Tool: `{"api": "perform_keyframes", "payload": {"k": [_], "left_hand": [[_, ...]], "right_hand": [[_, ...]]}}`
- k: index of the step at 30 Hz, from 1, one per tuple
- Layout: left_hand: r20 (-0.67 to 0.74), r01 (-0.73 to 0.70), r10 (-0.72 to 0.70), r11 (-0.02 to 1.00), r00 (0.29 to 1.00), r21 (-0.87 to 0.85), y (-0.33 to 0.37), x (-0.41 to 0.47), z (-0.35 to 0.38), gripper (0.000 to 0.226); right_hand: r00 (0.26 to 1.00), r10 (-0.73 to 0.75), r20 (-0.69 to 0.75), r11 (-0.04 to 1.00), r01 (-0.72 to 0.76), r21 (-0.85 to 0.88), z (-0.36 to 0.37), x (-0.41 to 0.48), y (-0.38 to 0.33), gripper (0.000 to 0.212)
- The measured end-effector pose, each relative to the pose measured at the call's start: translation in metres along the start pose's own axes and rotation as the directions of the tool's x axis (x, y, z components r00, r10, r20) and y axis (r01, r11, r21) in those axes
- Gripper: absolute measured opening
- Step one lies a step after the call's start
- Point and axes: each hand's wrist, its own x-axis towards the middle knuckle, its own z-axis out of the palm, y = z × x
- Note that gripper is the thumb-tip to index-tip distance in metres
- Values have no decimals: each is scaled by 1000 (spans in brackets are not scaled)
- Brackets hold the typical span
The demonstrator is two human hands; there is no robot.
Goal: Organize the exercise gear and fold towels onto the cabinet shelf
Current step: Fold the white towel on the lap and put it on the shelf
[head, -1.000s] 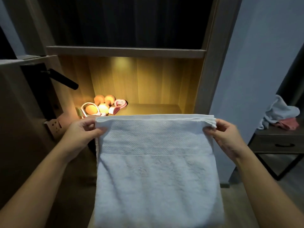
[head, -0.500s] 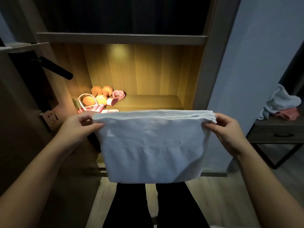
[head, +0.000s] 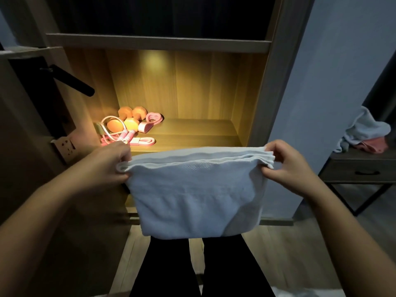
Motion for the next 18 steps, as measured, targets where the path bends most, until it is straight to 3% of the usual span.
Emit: {"api": "perform_keyframes", "payload": {"k": [3,6,9,11,13,15,18], "left_hand": [[126,64,-74,995,989,78,6,15,-2,44],[341,116,-186,970,922,214,14,35,-6,54],[424,50,-177,954,888,294,20,53,-22,26],[429,25,-141,964,892,265,21,59,-40,17],[389,69,-113,990,914,125,17,56,-56,17],[322,192,-131,967,938,-167,11,46,-62,31],[227,304,-203,693,952,-654,7,25,-48,46]], "right_hand": [[989,-27,143,964,63,-257,-6,14,-14,35],[933,66,354,903,95,-420,-14,34,-23,40],[895,137,425,881,87,-466,-30,50,-28,20],[886,165,432,914,27,-404,-43,55,-29,12],[897,179,404,958,-65,-279,-52,54,-24,13],[911,201,361,980,-191,-61,-56,47,-16,13],[944,209,256,889,-293,353,-46,30,-12,15]]}}
